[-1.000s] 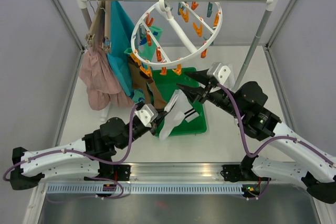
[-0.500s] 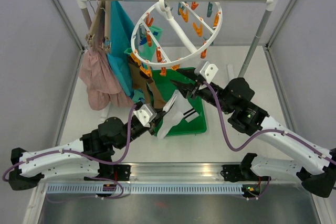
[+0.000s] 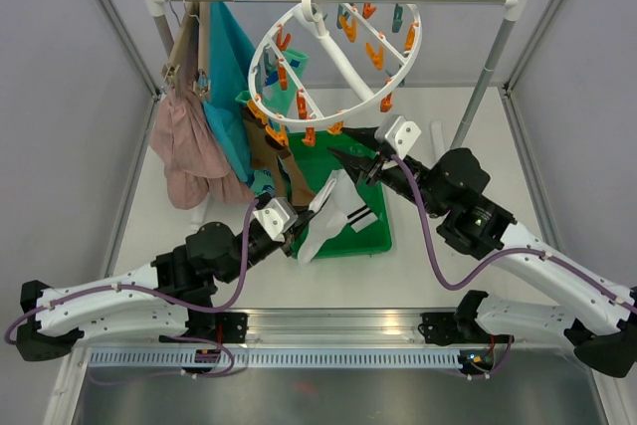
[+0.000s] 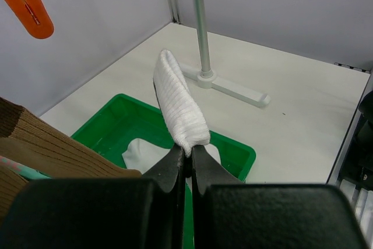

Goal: Clip the socks to the hanger
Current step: Open the clamp at the hanger.

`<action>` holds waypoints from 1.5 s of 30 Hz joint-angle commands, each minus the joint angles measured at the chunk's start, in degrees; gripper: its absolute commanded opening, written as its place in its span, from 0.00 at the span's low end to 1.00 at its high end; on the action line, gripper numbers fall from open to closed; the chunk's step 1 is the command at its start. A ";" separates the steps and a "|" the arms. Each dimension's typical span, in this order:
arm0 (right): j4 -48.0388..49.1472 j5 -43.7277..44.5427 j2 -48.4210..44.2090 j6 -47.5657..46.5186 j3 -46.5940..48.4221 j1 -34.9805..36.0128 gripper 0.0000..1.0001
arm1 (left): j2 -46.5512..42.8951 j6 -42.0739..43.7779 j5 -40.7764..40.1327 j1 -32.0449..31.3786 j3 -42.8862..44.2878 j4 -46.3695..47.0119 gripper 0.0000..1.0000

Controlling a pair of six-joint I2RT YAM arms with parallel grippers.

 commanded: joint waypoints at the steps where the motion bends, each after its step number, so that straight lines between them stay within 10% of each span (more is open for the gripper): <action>1: -0.09 0.35 -1.92 -1.09 2.32 0.26 0.50 | -0.21 1.60 -0.32 -0.33 2.71 0.61 0.02; 45: 1.40 -1.06 0.10 -4.61 4.78 0.26 0.52 | -0.74 2.04 0.03 -0.33 3.50 -0.19 0.02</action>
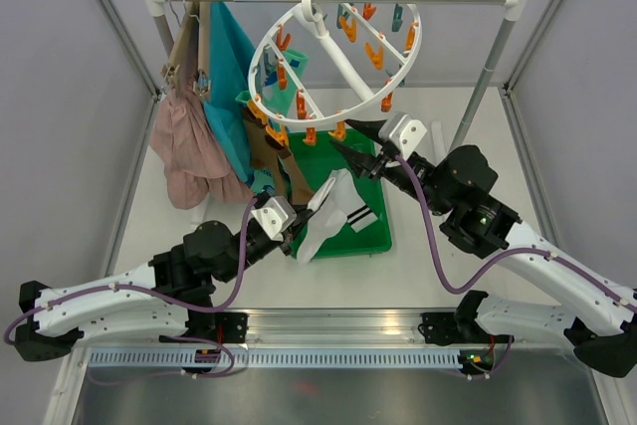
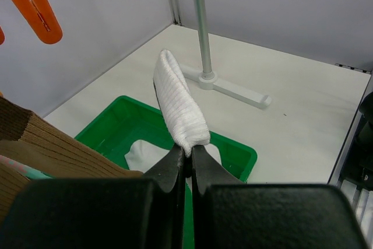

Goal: Clip the socks to the hanger
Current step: Open the clamp at the hanger.

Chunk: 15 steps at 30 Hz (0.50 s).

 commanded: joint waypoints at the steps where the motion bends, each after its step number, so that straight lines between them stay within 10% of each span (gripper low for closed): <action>1: 2.16 -1.37 0.74 -0.78 2.38 0.26 0.52 | -0.58 1.56 0.01 -0.33 2.43 0.78 0.02; 15: 4.09 -1.63 1.88 0.09 2.73 0.26 0.59 | -0.58 1.64 0.10 -0.33 2.78 0.16 0.02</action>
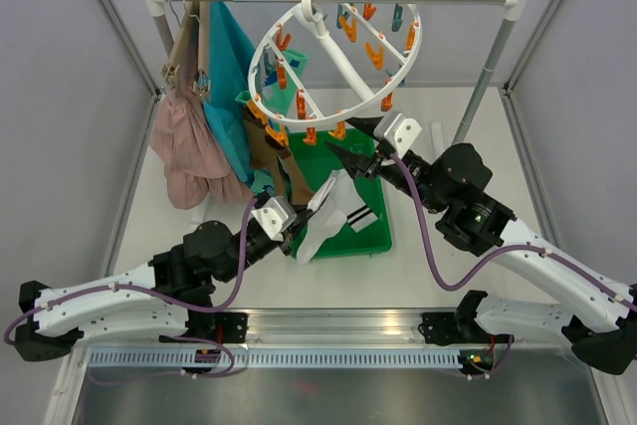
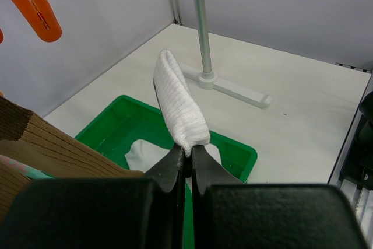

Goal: Clip the socks to the hanger
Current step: Open the clamp at the hanger.

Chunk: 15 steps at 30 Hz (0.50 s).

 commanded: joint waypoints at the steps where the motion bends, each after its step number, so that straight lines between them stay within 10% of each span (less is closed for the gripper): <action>1: 3.59 -1.19 0.59 0.29 2.55 0.26 0.60 | -0.58 1.62 0.10 -0.33 2.85 0.40 0.02; 15: 4.48 0.39 1.47 1.87 3.17 0.26 0.47 | -0.24 1.71 0.19 -0.25 3.12 0.31 0.02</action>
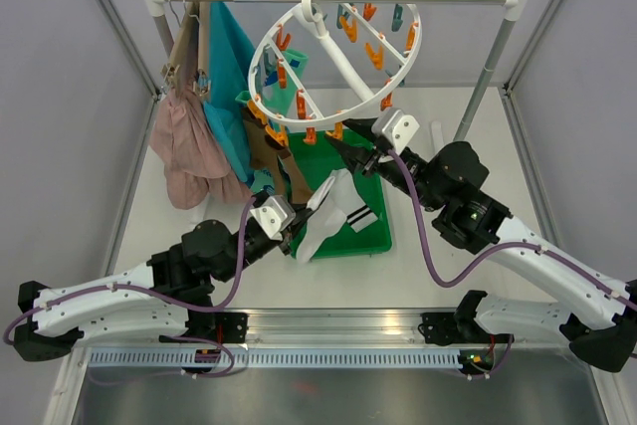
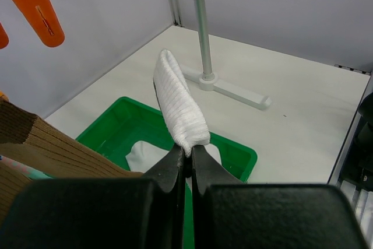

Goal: Clip the socks to the hanger
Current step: Open the clamp at the hanger.

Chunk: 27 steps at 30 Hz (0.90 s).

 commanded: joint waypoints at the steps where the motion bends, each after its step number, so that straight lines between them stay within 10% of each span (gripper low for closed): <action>1: 2.82 0.34 0.36 1.46 2.82 0.35 0.45 | -0.15 1.58 0.27 -0.33 2.28 1.29 0.02; 13: 1.06 4.02 0.27 5.33 3.00 1.41 0.02 | 3.81 3.68 -4.12 -0.24 2.28 9.90 0.02; 27: -1.93 7.29 -0.70 8.14 3.43 2.29 0.00 | 7.42 -5.70 -5.80 6.43 2.20 16.50 0.02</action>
